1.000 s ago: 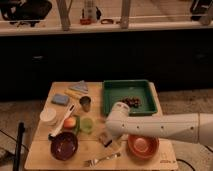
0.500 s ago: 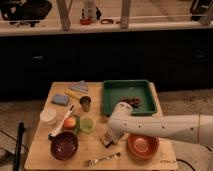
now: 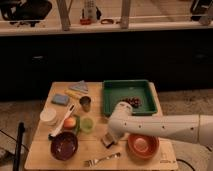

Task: Place eraser in purple bowl

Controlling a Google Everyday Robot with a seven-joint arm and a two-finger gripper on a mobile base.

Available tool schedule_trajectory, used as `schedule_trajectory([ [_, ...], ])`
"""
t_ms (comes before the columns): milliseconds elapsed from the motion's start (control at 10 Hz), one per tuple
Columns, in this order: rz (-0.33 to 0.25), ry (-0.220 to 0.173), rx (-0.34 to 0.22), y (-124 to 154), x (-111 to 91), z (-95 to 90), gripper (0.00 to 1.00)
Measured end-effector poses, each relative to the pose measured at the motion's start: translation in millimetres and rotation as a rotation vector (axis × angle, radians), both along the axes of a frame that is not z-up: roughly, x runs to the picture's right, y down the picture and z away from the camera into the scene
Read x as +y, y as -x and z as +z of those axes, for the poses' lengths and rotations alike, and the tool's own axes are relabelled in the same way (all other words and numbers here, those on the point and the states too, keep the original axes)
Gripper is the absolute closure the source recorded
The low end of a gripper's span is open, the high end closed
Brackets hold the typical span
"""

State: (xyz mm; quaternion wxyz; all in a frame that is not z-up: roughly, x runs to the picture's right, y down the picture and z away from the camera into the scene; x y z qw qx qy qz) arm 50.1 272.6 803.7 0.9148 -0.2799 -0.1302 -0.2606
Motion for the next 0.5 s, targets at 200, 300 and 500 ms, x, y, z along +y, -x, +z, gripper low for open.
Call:
schedule_trajectory([
  [200, -0.032, -0.033, -0.007, 0.4, -10.3, -12.8, 1.0],
  [300, -0.055, -0.057, -0.02, 5.3, -21.9, -24.9, 1.0],
  [500, -0.102, -0.1, -0.043, 13.2, -51.5, -58.7, 1.0],
])
